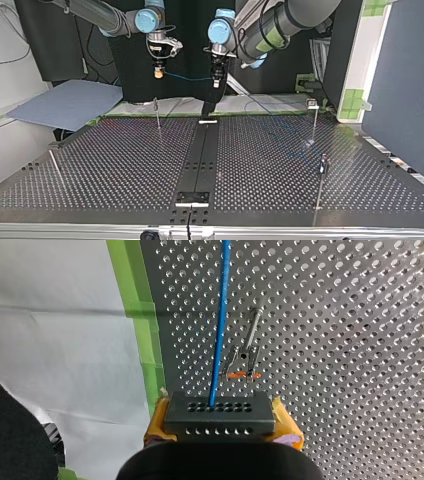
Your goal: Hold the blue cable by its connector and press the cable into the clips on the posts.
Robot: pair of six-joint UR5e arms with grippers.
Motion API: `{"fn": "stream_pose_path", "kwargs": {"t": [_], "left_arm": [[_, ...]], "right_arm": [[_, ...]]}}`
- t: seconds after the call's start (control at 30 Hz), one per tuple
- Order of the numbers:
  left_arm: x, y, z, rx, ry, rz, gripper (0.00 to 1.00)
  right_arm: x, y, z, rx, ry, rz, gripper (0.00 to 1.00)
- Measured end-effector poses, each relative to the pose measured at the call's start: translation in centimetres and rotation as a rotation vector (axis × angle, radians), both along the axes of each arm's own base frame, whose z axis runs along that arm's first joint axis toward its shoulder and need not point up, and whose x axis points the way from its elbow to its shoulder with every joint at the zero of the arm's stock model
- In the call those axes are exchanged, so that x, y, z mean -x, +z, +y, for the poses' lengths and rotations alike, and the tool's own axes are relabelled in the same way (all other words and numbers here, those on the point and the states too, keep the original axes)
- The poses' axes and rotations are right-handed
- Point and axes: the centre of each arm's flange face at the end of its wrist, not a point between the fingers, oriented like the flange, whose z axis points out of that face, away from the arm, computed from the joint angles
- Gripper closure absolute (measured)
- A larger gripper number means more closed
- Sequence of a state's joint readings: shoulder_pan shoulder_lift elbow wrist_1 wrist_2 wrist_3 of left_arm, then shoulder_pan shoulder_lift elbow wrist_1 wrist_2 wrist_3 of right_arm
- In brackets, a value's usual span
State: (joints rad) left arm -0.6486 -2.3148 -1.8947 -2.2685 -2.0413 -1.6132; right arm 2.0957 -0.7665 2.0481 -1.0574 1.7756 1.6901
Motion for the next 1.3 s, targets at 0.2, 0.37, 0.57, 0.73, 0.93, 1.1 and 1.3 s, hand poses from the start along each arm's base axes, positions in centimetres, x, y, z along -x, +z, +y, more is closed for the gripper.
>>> {"fn": "stream_pose_path", "kwargs": {"t": [0.2,0.37,0.57,0.73,0.93,1.1,1.3], "left_arm": [[0.6,-1.6,-2.3,0.014,-0.015,0.010,1.00],[1.5,-3.1,-4.3,0.011,-0.042,0.033,1.00],[1.6,-4.6,-6.0,0.022,-0.060,0.033,1.00],[1.2,-6.1,-6.9,0.022,-0.051,0.037,1.00],[0.6,-7.8,-7.9,0.017,-0.051,0.044,1.00],[-0.1,-7.7,-8.9,0.035,-0.054,0.032,1.00],[-0.8,-7.2,-9.6,0.052,-0.057,0.018,1.00]], "right_arm": [[0.6,-0.8,-0.7,0.016,-0.006,-0.029,1.00],[1.5,-1.2,-1.7,0.022,-0.014,-0.076,1.00],[2.9,-1.1,-3.2,0.032,-0.014,-0.090,1.00],[4.2,-1.0,-4.6,0.039,-0.015,-0.103,1.00],[5.5,-1.1,-5.5,0.028,-0.009,-0.112,1.00],[6.1,-1.3,-5.9,0.015,0.007,-0.110,1.00],[6.6,-1.3,-6.2,0.011,0.015,-0.116,1.00]]}}
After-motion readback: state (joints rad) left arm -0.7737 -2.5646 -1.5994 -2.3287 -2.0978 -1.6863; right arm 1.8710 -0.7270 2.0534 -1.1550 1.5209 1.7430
